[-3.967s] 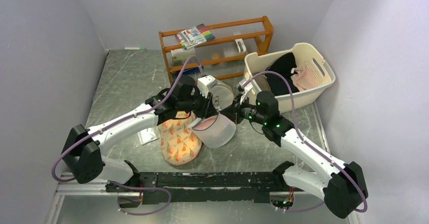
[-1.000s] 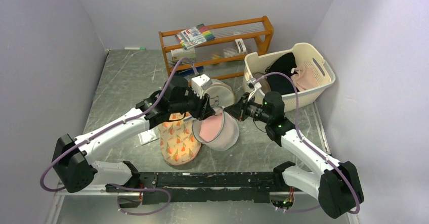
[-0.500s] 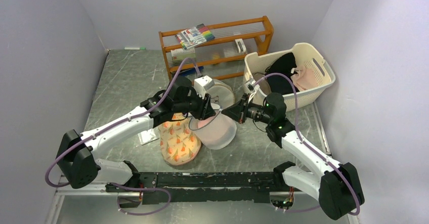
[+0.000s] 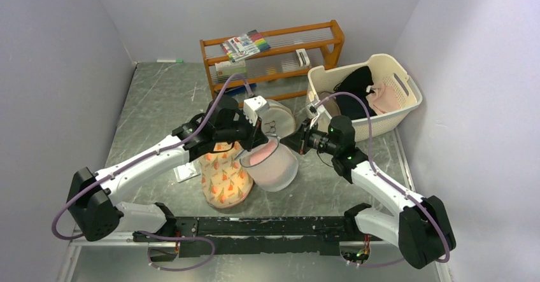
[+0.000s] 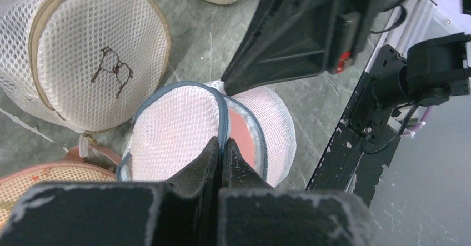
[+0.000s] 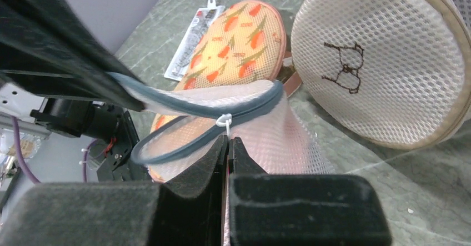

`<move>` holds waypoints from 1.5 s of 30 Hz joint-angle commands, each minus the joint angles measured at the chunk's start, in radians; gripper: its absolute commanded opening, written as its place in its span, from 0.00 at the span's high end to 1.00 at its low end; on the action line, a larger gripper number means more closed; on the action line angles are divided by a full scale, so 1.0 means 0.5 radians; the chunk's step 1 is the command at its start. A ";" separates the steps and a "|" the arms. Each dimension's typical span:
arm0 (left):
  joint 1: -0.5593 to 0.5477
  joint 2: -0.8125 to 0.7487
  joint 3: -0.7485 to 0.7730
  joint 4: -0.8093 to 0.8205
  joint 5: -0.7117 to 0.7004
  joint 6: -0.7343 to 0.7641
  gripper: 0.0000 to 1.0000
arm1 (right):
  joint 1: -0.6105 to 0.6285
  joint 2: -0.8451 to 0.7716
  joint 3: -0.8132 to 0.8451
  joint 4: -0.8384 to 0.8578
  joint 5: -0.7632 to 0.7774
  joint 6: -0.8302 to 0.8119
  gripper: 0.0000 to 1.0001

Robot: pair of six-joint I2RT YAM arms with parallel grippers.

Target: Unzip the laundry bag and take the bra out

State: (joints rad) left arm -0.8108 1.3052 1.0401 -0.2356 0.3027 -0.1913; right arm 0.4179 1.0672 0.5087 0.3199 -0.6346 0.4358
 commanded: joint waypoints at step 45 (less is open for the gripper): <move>0.055 -0.222 0.175 0.018 0.300 -0.059 0.93 | -0.014 0.013 0.517 -1.027 0.876 -0.353 0.37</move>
State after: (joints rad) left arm -0.8127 1.1912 1.0828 -0.2447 0.4541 -0.1520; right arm 0.4137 1.1313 0.6987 -0.0154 -0.3931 0.3122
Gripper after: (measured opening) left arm 0.089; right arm 0.535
